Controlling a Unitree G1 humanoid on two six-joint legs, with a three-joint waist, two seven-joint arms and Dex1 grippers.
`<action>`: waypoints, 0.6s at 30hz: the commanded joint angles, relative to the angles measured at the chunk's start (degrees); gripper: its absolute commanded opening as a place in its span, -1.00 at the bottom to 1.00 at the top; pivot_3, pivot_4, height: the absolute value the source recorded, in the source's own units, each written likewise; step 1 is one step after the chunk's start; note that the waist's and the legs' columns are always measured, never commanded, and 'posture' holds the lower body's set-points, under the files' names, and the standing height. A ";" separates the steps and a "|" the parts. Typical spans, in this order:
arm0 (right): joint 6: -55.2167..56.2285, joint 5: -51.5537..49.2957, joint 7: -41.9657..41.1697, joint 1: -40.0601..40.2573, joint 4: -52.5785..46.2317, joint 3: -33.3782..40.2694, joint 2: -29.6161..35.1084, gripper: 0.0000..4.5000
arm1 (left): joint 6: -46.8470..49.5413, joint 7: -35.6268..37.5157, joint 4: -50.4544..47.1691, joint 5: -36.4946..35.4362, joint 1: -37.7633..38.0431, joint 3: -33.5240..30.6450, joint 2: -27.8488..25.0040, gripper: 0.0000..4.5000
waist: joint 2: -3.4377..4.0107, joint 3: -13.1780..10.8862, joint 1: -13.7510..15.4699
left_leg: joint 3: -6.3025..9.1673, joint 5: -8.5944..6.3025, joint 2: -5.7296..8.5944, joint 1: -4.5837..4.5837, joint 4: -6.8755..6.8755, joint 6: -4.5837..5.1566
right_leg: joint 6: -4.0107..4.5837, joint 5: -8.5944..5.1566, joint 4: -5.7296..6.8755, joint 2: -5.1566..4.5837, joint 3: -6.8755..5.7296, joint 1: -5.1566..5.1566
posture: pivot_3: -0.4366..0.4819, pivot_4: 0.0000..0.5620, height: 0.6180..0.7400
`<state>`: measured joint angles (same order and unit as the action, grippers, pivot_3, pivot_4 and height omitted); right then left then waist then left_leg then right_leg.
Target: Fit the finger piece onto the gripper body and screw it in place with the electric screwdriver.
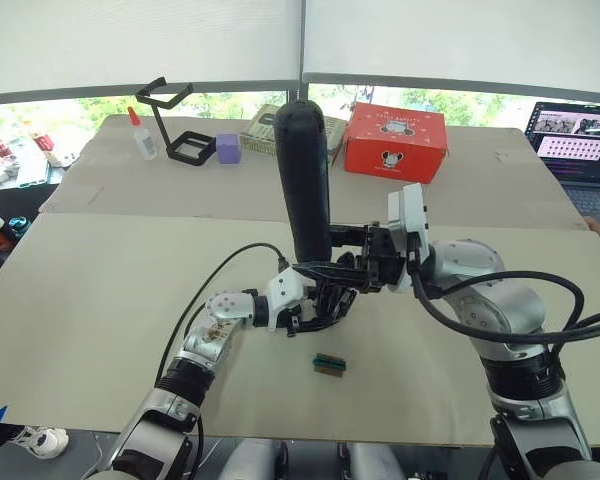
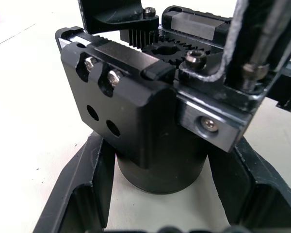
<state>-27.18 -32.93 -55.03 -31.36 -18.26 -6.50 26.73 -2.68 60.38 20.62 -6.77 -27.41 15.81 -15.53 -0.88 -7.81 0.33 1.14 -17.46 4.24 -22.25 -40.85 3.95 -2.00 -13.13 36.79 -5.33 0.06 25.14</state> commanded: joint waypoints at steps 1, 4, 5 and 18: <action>0.12 2.37 -0.16 1.73 3.21 -0.50 1.45 -0.15 | -0.46 0.37 -1.06 -0.64 -1.20 -0.64 -0.18 0.02 | 0.00 0.01 0.01 | 0.00 0.00 0.00 0.01 0.00 0.00 | 0.00 0.00 0.00 0.00 0.00 -0.01 | -0.05 -0.47 1.00; -1.41 1.78 -0.33 2.12 3.32 -0.79 2.20 -0.15 | -0.56 0.38 -0.96 -0.60 -1.22 -0.65 -0.24 0.02 | 0.01 0.03 0.01 | 0.00 0.00 0.00 0.03 0.00 0.00 | 0.00 0.00 0.00 0.00 0.01 -0.02 | -0.05 -0.47 1.00; -1.43 1.74 -0.56 2.32 3.29 -0.85 2.40 -0.15 | -0.61 0.39 -0.91 -0.59 -1.23 -0.66 -0.26 0.02 | 0.00 0.04 0.01 | 0.00 0.00 0.00 0.04 0.00 0.00 | 0.00 0.00 0.00 0.00 0.01 -0.03 | -0.05 -0.47 1.00; -2.57 1.03 3.20 3.04 4.63 -1.26 0.60 -0.15 | -0.83 0.72 -0.50 -0.59 -1.77 -0.71 -0.41 0.02 | 0.01 0.08 0.02 | 0.00 0.00 -0.01 0.12 0.02 0.00 | 0.00 0.00 0.00 -0.09 0.08 -0.09 | -0.05 -0.47 1.00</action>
<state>-28.37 -35.22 -52.29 -30.45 -17.16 -6.02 26.22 -2.68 60.53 21.08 -6.72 -27.66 15.88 -15.60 -0.87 -7.73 0.36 1.14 -17.46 4.22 -22.13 -40.83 3.95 -2.00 -13.13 36.78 -5.42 0.13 25.05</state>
